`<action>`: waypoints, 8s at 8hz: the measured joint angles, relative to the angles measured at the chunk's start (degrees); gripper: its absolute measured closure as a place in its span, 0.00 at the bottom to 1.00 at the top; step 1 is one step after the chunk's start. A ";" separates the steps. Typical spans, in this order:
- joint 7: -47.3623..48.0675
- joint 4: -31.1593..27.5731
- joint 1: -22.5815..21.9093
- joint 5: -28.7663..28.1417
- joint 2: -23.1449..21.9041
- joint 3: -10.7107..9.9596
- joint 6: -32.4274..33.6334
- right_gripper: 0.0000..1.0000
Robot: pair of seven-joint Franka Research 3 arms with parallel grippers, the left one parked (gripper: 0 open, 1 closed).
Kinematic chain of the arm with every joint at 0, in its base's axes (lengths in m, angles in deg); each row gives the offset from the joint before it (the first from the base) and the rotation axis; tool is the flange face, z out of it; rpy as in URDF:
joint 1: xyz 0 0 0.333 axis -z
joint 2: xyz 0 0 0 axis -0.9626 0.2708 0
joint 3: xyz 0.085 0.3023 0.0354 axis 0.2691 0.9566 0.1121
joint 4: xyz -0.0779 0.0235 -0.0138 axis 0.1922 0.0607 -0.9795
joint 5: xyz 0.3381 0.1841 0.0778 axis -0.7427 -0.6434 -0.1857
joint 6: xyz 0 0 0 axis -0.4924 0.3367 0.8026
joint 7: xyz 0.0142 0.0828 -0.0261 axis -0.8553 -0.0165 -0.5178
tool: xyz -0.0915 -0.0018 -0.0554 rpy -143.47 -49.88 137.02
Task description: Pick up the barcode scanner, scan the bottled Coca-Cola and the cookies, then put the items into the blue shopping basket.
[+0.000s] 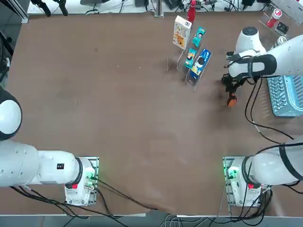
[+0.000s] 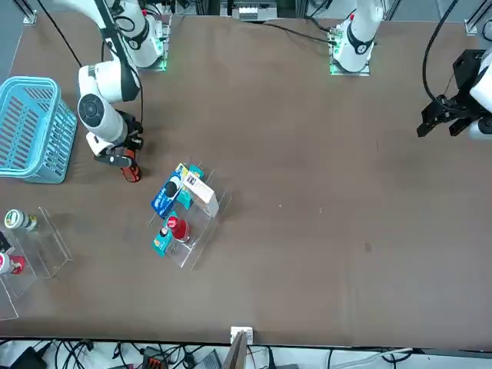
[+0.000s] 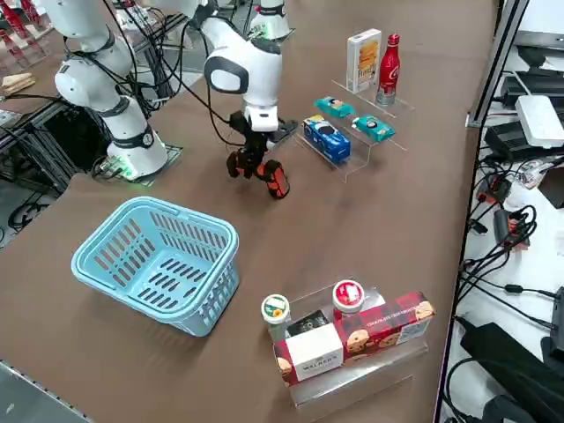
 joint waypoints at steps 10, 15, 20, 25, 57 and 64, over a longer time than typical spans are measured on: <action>-0.15 5.50 0.65 0.25 -5.25 0.80 2.31 0.00; -3.24 36.95 -5.46 -6.91 -6.45 1.57 29.88 0.00; -8.27 60.87 -10.90 -11.30 6.17 1.68 33.36 0.00; -8.68 74.33 -13.76 -11.23 21.86 1.62 28.45 0.00; -35.65 72.30 0.50 -14.54 10.41 -0.47 49.02 0.66; -74.55 32.66 32.83 -13.85 -16.10 -1.36 35.21 0.66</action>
